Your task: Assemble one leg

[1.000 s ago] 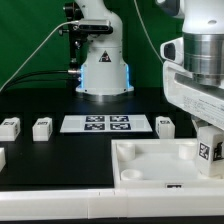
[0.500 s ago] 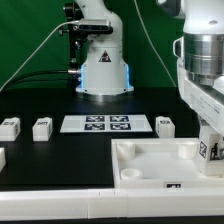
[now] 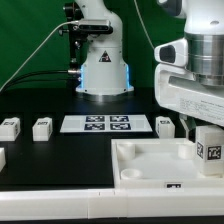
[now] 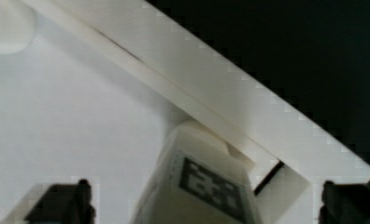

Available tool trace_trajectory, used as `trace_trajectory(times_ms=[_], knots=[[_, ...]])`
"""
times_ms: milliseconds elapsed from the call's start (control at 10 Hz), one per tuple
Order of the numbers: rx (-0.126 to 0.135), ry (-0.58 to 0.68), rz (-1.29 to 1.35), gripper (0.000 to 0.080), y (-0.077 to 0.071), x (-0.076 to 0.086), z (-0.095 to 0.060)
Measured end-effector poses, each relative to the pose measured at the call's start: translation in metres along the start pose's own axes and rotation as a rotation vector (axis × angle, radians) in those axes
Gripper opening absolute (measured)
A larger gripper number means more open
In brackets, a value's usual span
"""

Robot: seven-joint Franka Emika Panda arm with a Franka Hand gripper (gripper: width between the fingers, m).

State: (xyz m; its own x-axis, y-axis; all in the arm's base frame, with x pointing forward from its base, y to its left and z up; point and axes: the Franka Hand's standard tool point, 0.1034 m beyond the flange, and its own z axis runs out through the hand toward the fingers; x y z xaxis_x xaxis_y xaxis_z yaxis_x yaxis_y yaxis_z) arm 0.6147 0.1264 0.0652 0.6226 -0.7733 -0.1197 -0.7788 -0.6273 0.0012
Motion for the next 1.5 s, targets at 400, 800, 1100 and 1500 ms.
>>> trace_trajectory(times_ms=[400, 800, 1100, 1500], knots=[[-0.014, 0.011, -0.532, 0.0649, 0.0011, 0.0015, 0.0000], [-0.039, 0.022, -0.974, 0.0649, 0.0037, 0.0064, -0.0005], [-0.039, 0.021, -1.015, 0.0528, 0.0044, 0.0077, -0.0006], [-0.039, 0.021, -1.015, 0.0290, 0.0044, 0.0077, -0.0006]])
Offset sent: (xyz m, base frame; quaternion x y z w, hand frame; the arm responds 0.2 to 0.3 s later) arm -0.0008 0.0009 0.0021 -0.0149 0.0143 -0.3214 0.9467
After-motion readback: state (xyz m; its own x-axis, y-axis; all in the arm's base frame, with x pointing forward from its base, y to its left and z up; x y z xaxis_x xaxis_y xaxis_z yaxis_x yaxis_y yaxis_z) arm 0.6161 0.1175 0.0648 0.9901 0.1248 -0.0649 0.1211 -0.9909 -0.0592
